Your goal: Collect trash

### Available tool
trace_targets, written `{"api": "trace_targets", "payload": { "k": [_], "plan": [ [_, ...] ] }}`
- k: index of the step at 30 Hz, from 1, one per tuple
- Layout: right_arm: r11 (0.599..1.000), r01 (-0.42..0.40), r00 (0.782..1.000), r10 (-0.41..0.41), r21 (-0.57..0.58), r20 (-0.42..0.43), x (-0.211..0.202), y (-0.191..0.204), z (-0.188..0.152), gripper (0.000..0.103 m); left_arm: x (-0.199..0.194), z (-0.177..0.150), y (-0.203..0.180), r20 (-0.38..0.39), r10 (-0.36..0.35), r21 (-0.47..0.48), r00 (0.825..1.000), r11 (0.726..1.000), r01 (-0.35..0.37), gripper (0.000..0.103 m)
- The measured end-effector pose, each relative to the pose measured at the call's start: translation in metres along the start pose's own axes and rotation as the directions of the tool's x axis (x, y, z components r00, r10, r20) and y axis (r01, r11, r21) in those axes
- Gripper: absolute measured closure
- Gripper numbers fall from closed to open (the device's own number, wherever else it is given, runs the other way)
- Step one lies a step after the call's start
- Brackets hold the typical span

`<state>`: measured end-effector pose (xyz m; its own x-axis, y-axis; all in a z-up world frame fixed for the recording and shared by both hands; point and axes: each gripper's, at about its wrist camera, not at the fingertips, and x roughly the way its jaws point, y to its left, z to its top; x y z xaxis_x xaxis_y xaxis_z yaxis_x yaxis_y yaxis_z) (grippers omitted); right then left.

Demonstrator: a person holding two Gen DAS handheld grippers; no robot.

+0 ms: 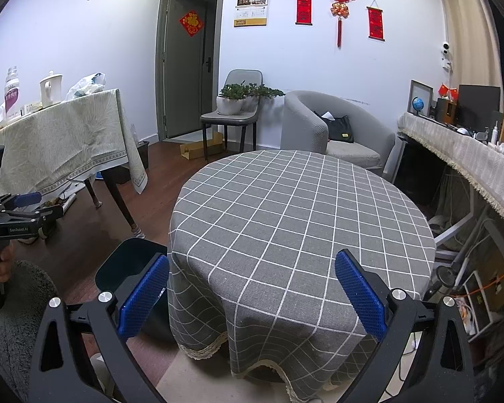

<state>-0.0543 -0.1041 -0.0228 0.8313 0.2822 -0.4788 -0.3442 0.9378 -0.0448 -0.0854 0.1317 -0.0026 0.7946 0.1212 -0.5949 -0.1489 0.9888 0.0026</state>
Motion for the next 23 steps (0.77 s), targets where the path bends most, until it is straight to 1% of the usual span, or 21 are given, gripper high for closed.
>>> {"api": "trace_targets", "payload": {
  "k": [23],
  "plan": [
    [1.0, 0.001, 1.0, -0.001, -0.004, -0.003, 0.0001, 0.0032, 0.0007, 0.003, 0.0009, -0.0003, -0.0004, -0.004, 0.0, -0.006, 1.0, 1.0, 0.0, 0.004]
  ]
}}
